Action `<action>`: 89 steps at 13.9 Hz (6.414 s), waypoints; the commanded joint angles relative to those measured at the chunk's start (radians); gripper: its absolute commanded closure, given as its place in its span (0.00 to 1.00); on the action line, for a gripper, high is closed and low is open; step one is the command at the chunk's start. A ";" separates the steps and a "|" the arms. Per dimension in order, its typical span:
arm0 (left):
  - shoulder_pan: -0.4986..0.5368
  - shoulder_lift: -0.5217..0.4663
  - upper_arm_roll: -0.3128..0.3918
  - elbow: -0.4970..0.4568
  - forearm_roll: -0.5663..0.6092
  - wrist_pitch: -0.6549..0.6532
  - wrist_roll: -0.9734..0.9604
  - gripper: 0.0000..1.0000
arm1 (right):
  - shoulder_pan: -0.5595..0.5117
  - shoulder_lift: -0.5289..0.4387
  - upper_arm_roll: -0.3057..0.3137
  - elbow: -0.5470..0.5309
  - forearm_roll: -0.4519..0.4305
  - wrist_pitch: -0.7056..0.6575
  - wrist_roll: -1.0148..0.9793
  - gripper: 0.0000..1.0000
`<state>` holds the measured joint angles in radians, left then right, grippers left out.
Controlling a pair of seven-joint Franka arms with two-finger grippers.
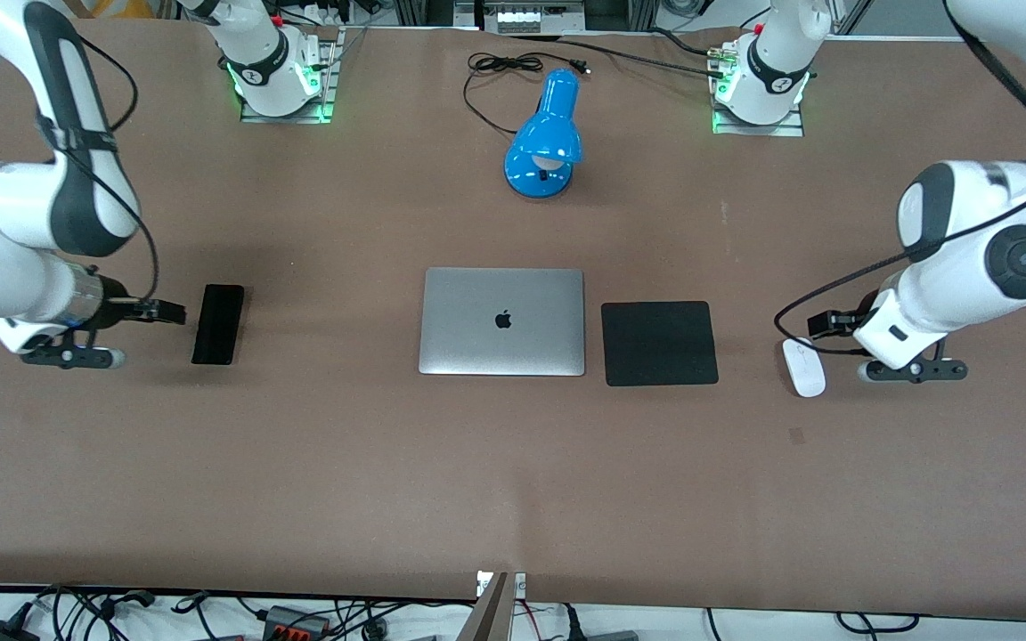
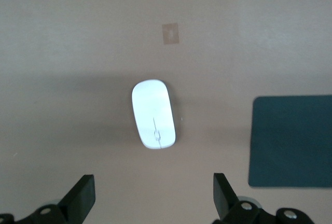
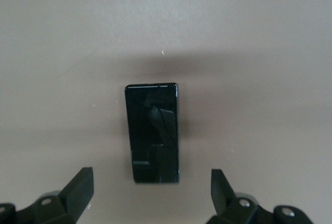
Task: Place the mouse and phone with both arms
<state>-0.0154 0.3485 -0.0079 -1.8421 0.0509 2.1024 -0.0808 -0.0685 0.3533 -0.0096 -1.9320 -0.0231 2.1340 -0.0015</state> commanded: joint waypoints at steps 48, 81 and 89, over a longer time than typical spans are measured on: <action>-0.103 0.242 -0.310 -0.020 0.045 0.248 -0.273 0.70 | 0.410 0.288 0.056 0.157 0.094 0.145 0.354 0.79; 0.231 -0.407 -0.231 0.086 -0.005 -0.366 -0.037 0.00 | 0.058 -0.073 -0.053 0.614 0.051 -0.485 0.000 0.00; 0.115 -0.410 -0.148 0.103 -0.006 -0.468 -0.036 0.00 | 0.056 -0.260 -0.056 0.301 0.031 -0.344 -0.057 0.00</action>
<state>0.1105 -0.0417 -0.1457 -1.7354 0.0598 1.6753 -0.1323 -0.0055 0.1759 -0.0725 -1.5321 0.0227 1.7600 -0.0338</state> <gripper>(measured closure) 0.000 0.000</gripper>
